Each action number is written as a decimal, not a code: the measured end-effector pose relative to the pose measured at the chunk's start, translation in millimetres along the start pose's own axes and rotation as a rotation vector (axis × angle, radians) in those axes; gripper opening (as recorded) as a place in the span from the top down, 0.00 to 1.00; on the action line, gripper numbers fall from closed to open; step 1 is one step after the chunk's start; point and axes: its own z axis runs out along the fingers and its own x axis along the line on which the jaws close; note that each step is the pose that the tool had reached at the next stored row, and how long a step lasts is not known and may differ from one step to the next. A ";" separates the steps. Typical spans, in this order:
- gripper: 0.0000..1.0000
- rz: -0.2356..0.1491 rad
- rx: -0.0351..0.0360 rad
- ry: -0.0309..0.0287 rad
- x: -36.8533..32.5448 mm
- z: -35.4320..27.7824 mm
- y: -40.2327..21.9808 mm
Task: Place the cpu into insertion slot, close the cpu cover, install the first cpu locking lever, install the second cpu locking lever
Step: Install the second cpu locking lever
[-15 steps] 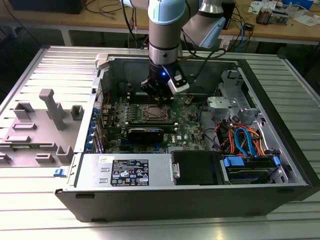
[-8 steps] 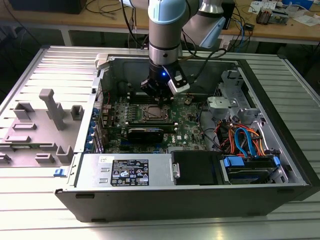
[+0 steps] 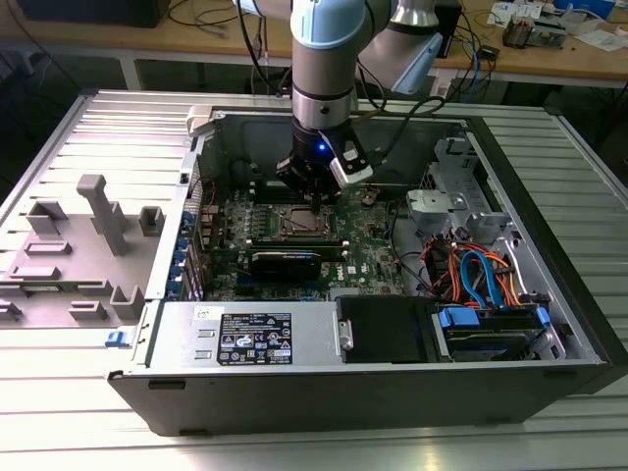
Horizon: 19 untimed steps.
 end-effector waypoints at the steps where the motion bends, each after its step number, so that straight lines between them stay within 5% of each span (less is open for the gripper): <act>1: 0.89 0.000 -0.0001 0.0000 0.0 0.0 -0.5; 12: 0.89 0.000 0.0034 0.0001 0.0 -0.7 -2.0; 15: 0.89 0.000 0.0034 0.0001 -0.4 -13.2 -1.9; 19: 0.89 0.000 0.0033 0.0000 -0.5 -15.2 -3.7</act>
